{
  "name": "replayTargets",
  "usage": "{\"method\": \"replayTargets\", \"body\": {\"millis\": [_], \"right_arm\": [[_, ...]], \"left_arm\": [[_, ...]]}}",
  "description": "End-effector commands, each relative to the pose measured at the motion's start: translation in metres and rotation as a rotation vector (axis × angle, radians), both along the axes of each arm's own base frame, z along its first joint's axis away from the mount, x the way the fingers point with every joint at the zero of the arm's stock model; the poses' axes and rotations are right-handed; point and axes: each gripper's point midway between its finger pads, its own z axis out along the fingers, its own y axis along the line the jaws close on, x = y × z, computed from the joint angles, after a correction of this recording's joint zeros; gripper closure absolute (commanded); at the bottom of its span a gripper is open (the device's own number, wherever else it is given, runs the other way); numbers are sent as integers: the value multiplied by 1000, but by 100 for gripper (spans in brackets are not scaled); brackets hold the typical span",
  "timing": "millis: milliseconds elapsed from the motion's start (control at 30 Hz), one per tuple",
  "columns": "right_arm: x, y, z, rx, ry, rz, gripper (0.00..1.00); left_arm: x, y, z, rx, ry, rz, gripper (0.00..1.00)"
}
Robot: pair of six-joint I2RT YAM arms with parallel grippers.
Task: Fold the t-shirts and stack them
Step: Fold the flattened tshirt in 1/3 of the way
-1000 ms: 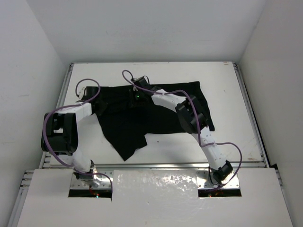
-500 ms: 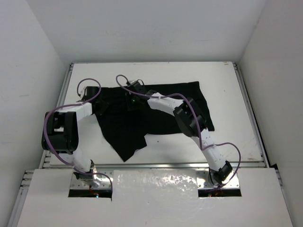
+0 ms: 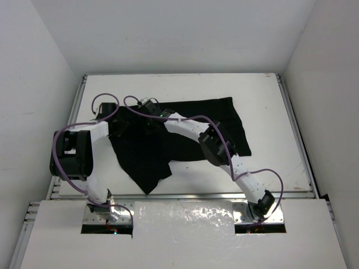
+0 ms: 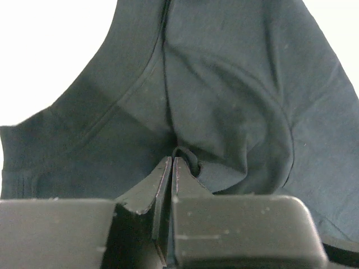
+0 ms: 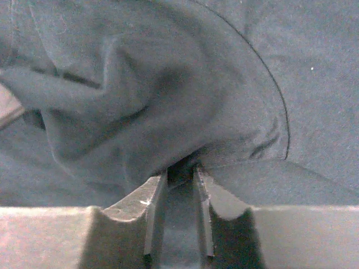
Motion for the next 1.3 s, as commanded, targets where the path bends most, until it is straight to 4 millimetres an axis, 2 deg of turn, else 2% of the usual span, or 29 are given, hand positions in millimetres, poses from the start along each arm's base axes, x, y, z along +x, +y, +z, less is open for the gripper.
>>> {"method": "replayTargets", "body": {"millis": [0,67,133,200,267,400,433,500,533,567,667,733,800,867,967,1167,1200,1233,1267], "right_arm": [[-1,-18,-37,-151,5,-12,79],[1,-21,-39,-164,4,-28,90],[-1,-25,-42,-167,5,-42,93],[1,-21,-31,-141,-11,-48,100],[4,-21,-22,-131,-27,-55,100],[14,-14,22,-76,-96,-22,99],[16,-8,39,-24,-96,8,95],[19,-5,53,28,-74,17,85],[26,-6,59,47,-74,13,85],[26,-6,60,47,-68,14,84],[25,-12,51,54,-33,23,92],[21,-16,39,46,-4,22,92],[18,-16,36,54,6,24,100],[17,-13,36,71,6,32,100],[16,-8,48,112,-5,45,100],[11,-7,90,175,-39,56,100],[8,-10,89,177,-31,53,100],[5,-9,106,205,-42,59,100],[2,-9,112,218,-45,60,100]], "left_arm": [[20,3,19,-7,-79,-9,100],[19,4,22,-3,-87,-6,100],[18,6,24,2,-88,-1,100],[18,6,25,3,-92,1,100],[18,6,24,-2,-88,1,100],[22,7,28,-4,-96,1,100],[25,9,32,-6,-107,5,100],[27,10,35,-16,-114,3,100],[28,12,38,-22,-120,7,100],[29,12,41,-24,-128,9,100],[30,14,47,-25,-149,12,100],[31,14,47,-21,-151,11,100],[31,14,45,-21,-147,10,100],[30,9,46,-42,-150,-10,100],[29,8,46,-43,-154,-16,100],[25,6,40,-53,-144,-19,100],[25,5,40,-55,-145,-21,100],[24,4,41,-63,-145,-26,100],[24,2,42,-71,-147,-31,100]]}}
